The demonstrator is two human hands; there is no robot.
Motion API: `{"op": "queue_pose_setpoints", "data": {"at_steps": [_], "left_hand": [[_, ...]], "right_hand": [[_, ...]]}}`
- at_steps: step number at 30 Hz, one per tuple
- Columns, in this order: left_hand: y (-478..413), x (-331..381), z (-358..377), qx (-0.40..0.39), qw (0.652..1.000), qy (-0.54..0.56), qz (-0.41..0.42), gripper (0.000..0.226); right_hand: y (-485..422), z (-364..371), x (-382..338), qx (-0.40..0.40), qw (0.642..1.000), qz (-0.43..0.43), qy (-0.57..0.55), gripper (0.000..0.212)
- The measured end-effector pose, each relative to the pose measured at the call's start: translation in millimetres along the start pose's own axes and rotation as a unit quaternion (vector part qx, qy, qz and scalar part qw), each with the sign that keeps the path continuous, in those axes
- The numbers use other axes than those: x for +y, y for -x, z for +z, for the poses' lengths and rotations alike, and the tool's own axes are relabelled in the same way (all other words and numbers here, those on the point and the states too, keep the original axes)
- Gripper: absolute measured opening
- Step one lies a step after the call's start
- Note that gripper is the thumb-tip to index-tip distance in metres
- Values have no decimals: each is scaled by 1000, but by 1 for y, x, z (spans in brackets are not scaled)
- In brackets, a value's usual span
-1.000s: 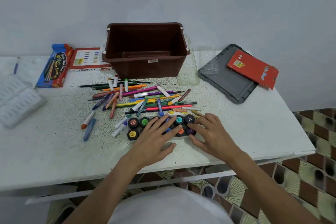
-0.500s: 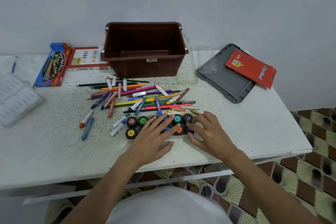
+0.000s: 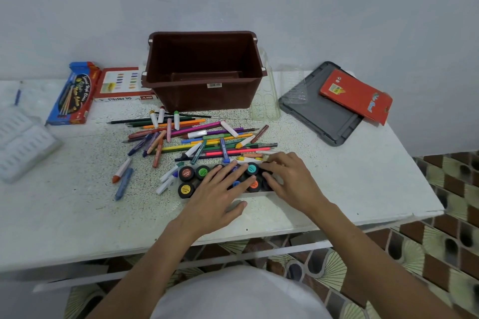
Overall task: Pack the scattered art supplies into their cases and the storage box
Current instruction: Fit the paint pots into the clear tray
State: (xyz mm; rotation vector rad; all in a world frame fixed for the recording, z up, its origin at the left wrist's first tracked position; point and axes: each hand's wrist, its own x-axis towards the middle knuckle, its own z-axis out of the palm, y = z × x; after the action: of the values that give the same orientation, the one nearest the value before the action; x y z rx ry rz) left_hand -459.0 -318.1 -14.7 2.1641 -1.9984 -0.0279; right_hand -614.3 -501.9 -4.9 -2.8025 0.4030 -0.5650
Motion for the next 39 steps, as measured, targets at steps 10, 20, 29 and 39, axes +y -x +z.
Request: {"op": "queue_pose_setpoints", "data": {"at_steps": [10, 20, 29, 39], "left_hand": [[2, -1, -1, -6, 1000, 11, -4, 58], [29, -15, 0, -31, 992, -83, -87, 76], [34, -16, -2, -21, 990, -65, -120, 77], [34, -19, 4, -21, 990, -62, -123, 75]], "right_hand": [[9, 6, -26, 27, 995, -20, 90, 41], [17, 31, -44, -109, 983, -10, 147, 74], [5, 33, -58, -96, 981, -50, 158, 71], [4, 40, -58, -105, 979, -57, 162, 67]]}}
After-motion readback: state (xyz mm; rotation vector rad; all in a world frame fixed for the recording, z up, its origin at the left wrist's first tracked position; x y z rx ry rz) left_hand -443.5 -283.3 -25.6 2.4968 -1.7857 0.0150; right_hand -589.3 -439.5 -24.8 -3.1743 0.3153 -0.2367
